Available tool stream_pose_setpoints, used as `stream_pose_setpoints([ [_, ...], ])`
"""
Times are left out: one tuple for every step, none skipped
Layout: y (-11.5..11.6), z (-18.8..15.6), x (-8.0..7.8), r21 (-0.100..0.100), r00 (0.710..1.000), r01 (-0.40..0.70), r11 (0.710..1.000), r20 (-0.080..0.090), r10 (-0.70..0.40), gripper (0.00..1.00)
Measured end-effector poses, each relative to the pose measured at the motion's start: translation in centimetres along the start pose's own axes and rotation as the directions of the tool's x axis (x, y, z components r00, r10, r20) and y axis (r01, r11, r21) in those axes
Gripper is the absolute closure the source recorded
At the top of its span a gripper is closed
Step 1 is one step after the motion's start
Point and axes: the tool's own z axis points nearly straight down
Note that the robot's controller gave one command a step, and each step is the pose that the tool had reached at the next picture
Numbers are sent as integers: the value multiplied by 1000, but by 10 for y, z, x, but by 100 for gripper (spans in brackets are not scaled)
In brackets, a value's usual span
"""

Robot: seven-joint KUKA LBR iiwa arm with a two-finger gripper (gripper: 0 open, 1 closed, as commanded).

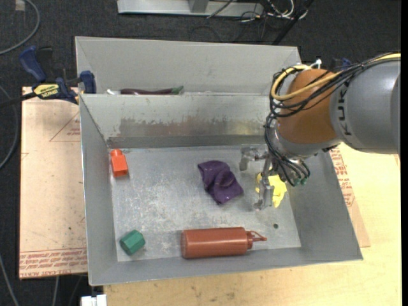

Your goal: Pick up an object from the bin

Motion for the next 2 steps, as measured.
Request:
stream_pose_setpoints([
  [31, -8, -30, -1, 999, -39, 999, 11, 39, 0],
  [52, 1, -32, -1, 974, -227, 974, 8, 227, 0],
])
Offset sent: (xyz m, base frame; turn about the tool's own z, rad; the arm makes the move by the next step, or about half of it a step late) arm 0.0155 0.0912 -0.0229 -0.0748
